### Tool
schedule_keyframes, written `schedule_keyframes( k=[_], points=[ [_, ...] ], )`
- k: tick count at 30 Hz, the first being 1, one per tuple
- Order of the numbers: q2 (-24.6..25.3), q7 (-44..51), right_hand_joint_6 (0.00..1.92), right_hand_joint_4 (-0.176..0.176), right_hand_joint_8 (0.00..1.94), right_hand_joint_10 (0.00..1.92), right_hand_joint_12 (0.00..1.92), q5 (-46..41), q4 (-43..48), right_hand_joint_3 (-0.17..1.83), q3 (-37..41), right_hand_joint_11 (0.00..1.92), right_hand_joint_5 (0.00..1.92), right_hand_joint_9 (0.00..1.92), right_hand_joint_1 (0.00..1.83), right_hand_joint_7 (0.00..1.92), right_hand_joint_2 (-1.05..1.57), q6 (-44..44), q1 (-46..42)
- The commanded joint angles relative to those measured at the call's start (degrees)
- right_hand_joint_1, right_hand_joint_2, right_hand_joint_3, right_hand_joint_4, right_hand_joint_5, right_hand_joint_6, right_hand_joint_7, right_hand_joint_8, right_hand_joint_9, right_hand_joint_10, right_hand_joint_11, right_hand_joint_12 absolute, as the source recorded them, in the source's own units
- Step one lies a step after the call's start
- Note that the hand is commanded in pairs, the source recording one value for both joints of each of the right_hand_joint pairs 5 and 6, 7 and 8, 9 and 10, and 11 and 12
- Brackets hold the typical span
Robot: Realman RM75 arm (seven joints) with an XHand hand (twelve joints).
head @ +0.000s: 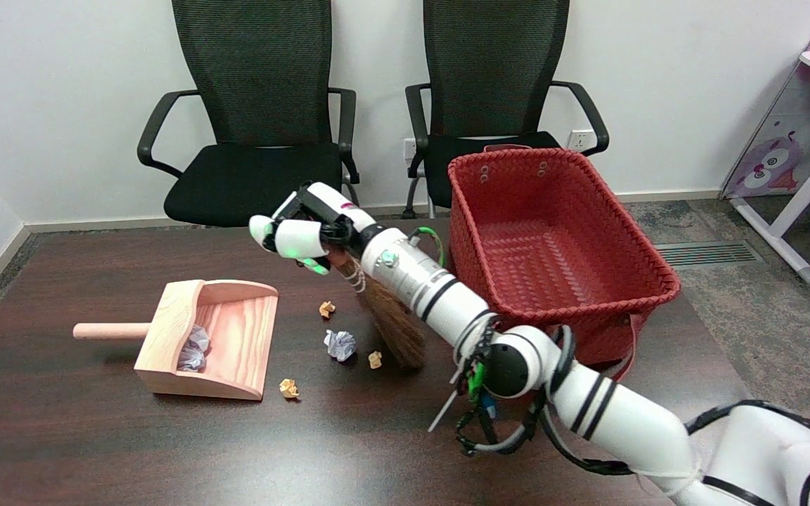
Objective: Sweep the paper ball into the dustpan.
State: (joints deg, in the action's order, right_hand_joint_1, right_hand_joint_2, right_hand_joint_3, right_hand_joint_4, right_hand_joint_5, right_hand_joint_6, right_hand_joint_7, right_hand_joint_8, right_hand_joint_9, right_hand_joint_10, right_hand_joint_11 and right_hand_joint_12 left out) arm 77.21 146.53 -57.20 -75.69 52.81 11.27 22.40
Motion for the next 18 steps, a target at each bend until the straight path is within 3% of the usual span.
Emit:
schedule_keyframes(
  k=[1,11,18],
  points=[
    [7.5,0.1,1.92,0.067,1.92,1.92,1.92,-3.5,10.2,1.75,-7.5,1.92,1.92,1.92,0.71,1.92,1.45,9.6,7.0],
    [8.0,-6.3,1.92,0.06,1.92,1.92,1.92,-16.3,9.6,1.72,-10.5,1.92,1.92,1.92,0.66,1.92,1.42,12.9,7.0],
    [6.0,-18.3,1.92,0.035,1.92,1.92,1.92,-17.1,7.3,1.81,-13.1,1.92,1.92,1.92,0.71,1.92,1.0,17.6,6.3]
  ],
)
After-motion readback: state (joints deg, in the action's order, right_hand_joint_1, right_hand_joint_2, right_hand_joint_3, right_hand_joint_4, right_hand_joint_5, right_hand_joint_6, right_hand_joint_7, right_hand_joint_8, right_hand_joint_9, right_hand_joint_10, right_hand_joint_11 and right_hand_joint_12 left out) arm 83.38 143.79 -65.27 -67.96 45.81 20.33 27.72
